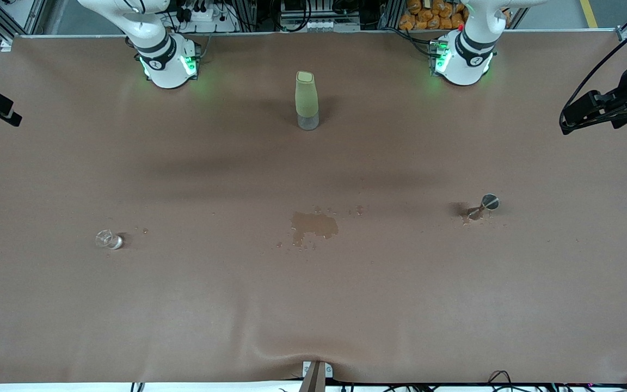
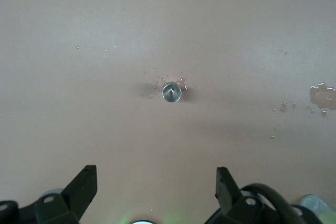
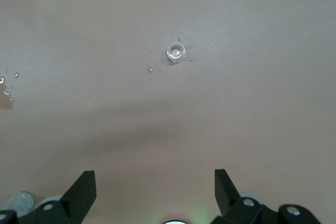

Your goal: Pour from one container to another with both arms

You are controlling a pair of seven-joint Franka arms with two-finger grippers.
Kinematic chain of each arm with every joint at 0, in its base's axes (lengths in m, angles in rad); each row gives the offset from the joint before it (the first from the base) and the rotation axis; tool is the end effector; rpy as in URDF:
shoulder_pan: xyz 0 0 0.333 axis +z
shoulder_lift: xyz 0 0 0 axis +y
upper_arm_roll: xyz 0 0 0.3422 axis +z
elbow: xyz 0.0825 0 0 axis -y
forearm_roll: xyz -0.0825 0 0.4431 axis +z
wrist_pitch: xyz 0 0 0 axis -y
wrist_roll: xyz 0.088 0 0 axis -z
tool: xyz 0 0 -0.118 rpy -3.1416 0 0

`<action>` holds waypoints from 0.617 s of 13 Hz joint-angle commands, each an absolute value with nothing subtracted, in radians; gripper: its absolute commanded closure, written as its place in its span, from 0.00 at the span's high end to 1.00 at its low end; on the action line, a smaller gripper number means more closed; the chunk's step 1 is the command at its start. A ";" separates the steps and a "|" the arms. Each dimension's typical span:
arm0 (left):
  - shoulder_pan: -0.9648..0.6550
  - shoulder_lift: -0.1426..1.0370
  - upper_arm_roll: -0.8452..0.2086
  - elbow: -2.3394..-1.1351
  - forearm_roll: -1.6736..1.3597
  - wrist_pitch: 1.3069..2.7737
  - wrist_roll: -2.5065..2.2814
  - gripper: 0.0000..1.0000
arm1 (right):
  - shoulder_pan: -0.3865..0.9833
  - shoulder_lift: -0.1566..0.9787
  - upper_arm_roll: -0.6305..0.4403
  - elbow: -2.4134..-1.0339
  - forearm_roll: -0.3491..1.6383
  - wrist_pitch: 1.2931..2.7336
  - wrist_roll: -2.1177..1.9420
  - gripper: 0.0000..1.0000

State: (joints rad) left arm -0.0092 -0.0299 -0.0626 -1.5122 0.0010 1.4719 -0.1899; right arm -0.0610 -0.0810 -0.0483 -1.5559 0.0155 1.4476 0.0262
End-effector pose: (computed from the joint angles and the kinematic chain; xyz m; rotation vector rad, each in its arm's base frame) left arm 0.5915 -0.0431 0.6799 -3.1319 -0.1854 0.0157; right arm 0.5691 -0.0618 0.6849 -3.1139 0.2083 0.0415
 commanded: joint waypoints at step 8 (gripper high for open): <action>0.028 -0.025 -0.060 -1.509 -0.034 1.433 -0.140 1.00 | -0.084 -0.055 -0.052 -1.566 0.003 1.488 -0.118 1.00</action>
